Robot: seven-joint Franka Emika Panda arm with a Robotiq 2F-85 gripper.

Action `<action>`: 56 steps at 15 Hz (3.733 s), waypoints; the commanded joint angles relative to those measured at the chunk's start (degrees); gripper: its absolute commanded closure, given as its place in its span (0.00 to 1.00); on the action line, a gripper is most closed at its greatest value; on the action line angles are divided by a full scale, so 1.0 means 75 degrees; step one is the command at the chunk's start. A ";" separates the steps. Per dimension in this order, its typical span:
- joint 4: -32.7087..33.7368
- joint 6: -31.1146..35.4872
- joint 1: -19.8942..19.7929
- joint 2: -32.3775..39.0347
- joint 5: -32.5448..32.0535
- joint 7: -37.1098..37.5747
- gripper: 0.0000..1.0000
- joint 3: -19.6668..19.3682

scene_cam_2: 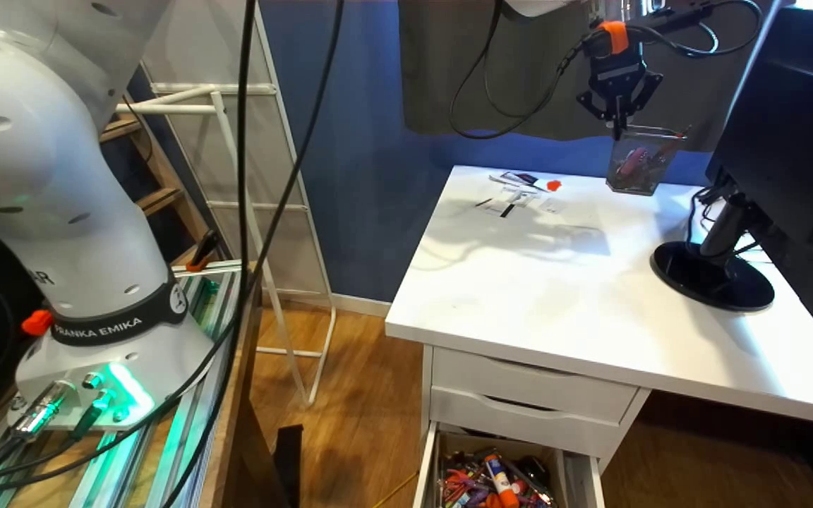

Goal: Pick up the desktop pen and pencil basket and move it to the left

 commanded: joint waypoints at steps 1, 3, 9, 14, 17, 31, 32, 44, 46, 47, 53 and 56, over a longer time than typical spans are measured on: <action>0.1455 -0.0261 0.0418 0.0917 -0.0594 -0.0966 0.98 -0.0168; 0.1951 -0.0175 0.0551 0.1309 -0.0686 -0.1553 0.98 -0.0193; 0.3383 0.0725 0.0686 0.2505 -0.0459 -0.3665 0.98 -0.0161; 0.4084 0.1952 0.0527 0.3288 0.0237 -0.5354 0.98 0.0234; 0.4346 0.2241 0.0376 0.3637 0.1059 -0.6490 0.98 0.0728; 0.5238 0.0906 0.0393 0.4414 0.1889 -0.8295 0.98 0.0856; 0.5259 0.0910 0.0393 0.4446 0.1893 -0.8355 0.98 0.0864; 0.5288 0.0907 0.0374 0.4331 0.1988 -0.8590 0.34 0.1015; 0.5268 0.0864 0.0361 0.4198 0.2094 -0.8418 0.20 0.1177; 0.5252 0.0828 0.0343 0.4148 0.2189 -0.8366 0.13 0.1324; 0.5500 0.0340 0.0723 0.3928 0.3043 -0.6919 0.00 0.0993; 0.5563 0.0400 0.0854 0.3884 0.3061 -0.5758 0.00 0.0778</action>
